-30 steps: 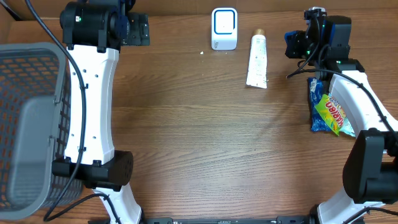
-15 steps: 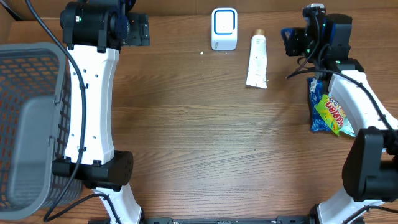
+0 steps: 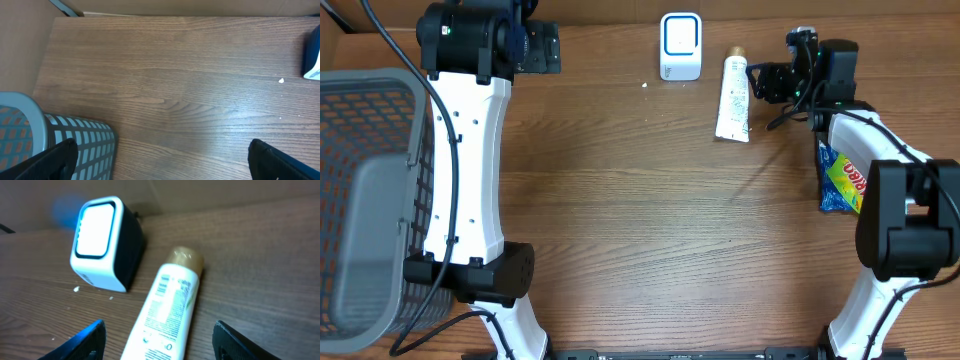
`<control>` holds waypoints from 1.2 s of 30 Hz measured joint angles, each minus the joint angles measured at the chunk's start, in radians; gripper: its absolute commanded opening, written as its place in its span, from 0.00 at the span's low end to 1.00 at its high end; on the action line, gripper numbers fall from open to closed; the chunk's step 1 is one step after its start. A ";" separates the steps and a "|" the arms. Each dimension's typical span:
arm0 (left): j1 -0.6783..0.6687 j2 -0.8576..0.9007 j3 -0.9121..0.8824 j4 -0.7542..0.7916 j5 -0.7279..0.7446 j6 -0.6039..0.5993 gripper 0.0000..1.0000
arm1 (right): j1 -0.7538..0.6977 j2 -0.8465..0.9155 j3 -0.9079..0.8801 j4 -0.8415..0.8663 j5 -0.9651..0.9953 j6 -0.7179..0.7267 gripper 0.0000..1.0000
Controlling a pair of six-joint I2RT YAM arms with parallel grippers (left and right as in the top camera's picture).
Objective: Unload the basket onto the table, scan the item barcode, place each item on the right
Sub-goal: 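Move the right gripper left to the upright tube and grasp it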
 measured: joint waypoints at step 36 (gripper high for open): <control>0.000 0.000 0.000 0.000 0.000 0.000 1.00 | 0.103 0.204 0.023 0.086 0.072 0.216 0.27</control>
